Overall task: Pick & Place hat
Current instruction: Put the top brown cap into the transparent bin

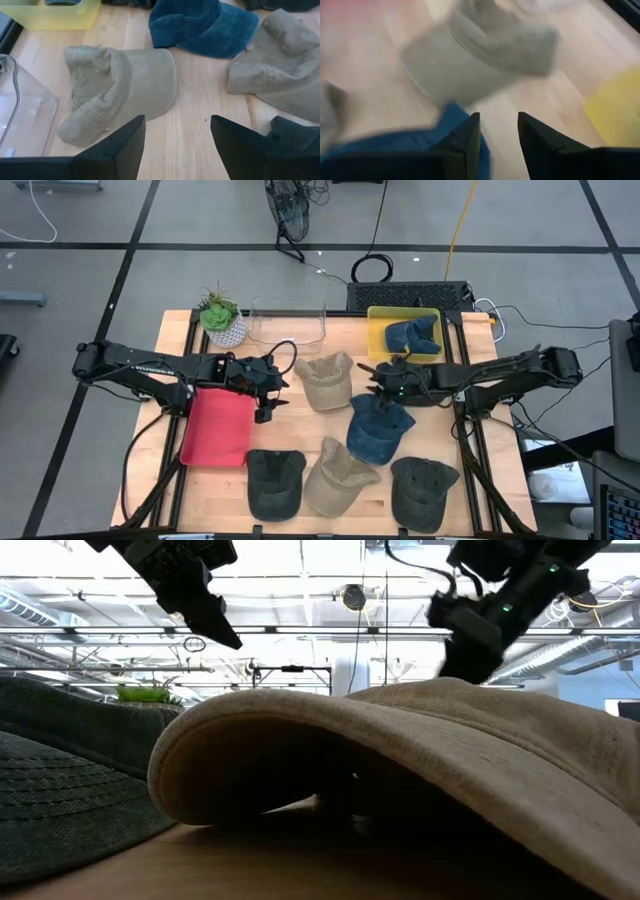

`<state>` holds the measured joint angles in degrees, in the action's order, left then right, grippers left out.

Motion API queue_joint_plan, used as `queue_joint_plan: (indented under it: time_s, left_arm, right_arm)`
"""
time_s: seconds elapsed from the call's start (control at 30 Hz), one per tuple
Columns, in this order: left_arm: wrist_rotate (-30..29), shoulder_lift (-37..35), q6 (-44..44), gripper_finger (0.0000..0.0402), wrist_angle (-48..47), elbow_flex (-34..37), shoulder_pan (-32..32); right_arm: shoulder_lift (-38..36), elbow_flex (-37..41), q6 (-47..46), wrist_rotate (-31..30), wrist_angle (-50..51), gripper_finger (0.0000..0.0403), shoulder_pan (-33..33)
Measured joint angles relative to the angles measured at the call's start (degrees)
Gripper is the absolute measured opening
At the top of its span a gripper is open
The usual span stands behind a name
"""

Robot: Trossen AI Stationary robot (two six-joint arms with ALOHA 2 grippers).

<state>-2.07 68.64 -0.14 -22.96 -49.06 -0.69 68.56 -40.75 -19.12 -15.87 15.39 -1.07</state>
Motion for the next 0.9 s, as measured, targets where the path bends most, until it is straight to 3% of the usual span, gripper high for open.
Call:
queue_joint_plan:
  time_s: [0.27, 0.5, 0.73, 0.9]
  left_arm:
    - [-0.13, 0.00, -0.62, 0.0239, 0.07, 0.02, 0.00]
    - [-0.96, 1.19, 0.12, 0.0239, 8.43, 0.04, -0.27]
    - [-1.04, 7.58, 2.67, 0.0239, 19.24, -0.04, -0.63]
    - [-0.98, 16.77, 4.06, 0.0239, 32.36, 0.05, 0.42]
  right_arm:
    - [-4.40, 0.00, -4.13, -1.79, 15.27, 0.0098, -0.06]
    - [-3.93, 0.00, -2.38, -2.20, 9.55, 0.0100, -0.04]
    - [-4.15, 0.00, -3.36, -2.32, 9.54, 0.0100, -0.04]
    - [-4.16, 0.12, -7.65, -12.61, 7.63, 0.0100, 0.14]
